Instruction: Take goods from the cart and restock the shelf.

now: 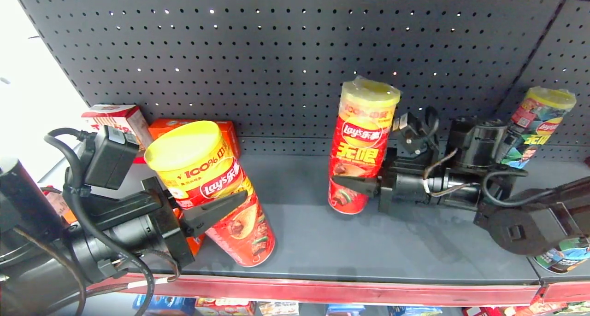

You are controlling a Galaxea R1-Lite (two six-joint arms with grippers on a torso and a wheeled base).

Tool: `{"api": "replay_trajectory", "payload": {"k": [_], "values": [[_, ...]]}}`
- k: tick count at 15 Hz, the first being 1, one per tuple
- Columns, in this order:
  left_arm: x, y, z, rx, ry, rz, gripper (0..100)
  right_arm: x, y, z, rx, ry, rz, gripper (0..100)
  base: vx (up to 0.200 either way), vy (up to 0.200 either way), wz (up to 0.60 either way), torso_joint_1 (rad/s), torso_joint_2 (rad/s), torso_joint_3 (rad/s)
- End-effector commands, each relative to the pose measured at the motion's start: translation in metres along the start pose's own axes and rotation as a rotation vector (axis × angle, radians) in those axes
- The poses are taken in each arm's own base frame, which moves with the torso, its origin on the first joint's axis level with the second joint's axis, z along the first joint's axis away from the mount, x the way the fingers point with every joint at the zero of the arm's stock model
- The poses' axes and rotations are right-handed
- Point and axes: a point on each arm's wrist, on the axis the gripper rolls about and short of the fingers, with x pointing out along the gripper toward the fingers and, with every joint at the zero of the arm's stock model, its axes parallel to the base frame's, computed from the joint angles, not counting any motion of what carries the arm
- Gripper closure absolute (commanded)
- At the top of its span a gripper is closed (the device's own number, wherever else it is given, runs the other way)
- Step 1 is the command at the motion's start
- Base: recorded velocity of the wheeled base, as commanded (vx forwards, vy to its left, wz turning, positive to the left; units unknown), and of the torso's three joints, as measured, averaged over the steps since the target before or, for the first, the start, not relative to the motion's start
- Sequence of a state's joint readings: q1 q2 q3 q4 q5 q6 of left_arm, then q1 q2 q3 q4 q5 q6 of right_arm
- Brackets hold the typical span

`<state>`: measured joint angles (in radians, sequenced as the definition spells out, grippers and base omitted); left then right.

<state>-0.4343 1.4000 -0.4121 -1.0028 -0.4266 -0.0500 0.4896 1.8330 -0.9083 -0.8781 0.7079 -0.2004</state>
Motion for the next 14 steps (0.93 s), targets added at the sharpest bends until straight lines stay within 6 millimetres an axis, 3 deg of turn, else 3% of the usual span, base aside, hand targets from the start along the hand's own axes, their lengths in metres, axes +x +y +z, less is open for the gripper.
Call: {"api": "replay_trajectory", "payload": {"k": [1, 5, 14], "values": [[0.003, 0.001, -0.001, -0.004, 0.007, 0.001, 100, -0.021, 0.027, -0.01, -0.006, -0.009, 0.036, 100, 0.0, 0.0, 0.0, 0.0, 0.0, 0.0], [0.003, 0.002, -0.001, -0.004, 0.008, 0.008, 100, -0.026, 0.044, -0.035, -0.015, 0.018, 0.063, 100, 0.0, 0.0, 0.0, 0.0, 0.0, 0.0], [0.001, 0.005, -0.002, -0.005, 0.008, 0.022, 100, -0.017, 0.04, -0.06, -0.033, 0.063, 0.099, 100, 0.0, 0.0, 0.0, 0.0, 0.0, 0.0]]}}
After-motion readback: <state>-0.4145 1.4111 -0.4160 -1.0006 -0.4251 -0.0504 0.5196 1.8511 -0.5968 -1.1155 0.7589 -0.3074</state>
